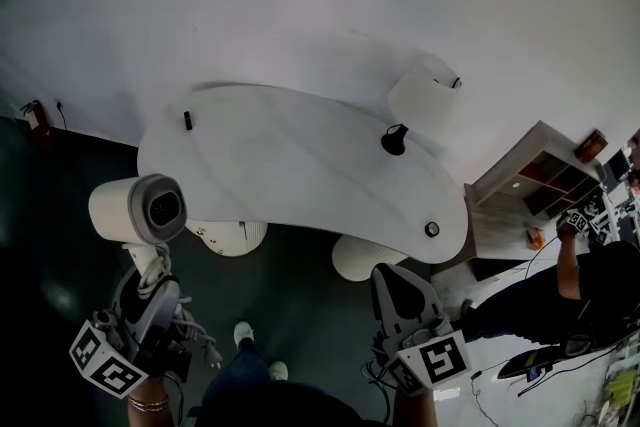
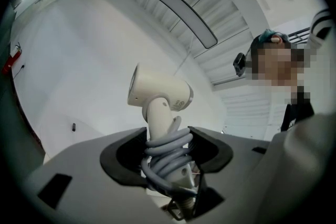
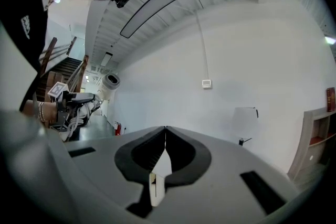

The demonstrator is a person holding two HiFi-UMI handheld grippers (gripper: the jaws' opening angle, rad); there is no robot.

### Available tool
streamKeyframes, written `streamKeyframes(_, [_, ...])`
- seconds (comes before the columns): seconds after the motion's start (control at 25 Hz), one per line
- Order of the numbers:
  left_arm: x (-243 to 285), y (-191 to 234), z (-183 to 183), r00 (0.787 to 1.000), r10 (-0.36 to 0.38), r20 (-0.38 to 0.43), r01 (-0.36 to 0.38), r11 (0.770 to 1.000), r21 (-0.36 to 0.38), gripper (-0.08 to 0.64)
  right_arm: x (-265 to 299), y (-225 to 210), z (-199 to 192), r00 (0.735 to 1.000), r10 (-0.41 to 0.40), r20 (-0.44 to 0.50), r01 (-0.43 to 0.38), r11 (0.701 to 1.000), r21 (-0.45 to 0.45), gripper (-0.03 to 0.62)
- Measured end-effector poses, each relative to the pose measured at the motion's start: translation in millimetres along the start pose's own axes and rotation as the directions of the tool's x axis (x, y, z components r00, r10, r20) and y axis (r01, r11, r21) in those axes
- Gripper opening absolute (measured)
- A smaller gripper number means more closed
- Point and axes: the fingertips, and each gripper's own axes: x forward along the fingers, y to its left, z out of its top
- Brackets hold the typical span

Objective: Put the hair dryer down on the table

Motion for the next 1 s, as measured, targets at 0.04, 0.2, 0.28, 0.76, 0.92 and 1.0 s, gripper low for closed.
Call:
streamKeyframes(0.04, [1.8, 3.6, 0.8, 1.000, 0.000, 0.002, 0.000, 1.000, 0.002, 0.256, 5.2, 1.0, -0.9, 1.000, 0.006, 0.003, -0.006, 1.000, -0.001, 0.018])
streamKeyframes(0.2, [36.9, 39.1, 26.1, 1.000, 0.001, 0.000, -0.001, 1.000, -0.015, 0.256, 59.0, -6.9, 14.0, 1.000, 0.013, 0.002, -0.013, 1.000, 0.010, 0.018])
streamKeyframes(0.28, [47.9, 53.7, 35.9, 1.000, 0.005, -0.006, -0.006, 1.000, -0.023, 0.256, 79.7, -10.4, 22.3, 1.000, 0.011, 0.016, -0.011, 1.000, 0.020, 0.018])
streamKeyframes(0.76, [68.1, 106.3, 65.2, 0.999, 0.033, -0.012, -0.033, 0.999, -0.021, 0.256, 145.3, -3.9, 37.9, 0.999, 0.024, 0.030, -0.025, 0.999, 0.025, 0.018])
streamKeyframes(0.92, [74.8, 119.4, 74.4, 0.999, 0.038, -0.017, -0.038, 0.999, -0.022, 0.256, 167.0, -3.3, 40.7, 0.999, 0.033, 0.015, -0.033, 0.999, 0.014, 0.018])
streamKeyframes(1.0, [76.5, 125.4, 78.1, 0.999, 0.041, -0.019, -0.041, 0.999, -0.023, 0.256, 175.9, -1.1, 43.3, 0.999, 0.039, 0.021, -0.040, 0.999, 0.018, 0.018])
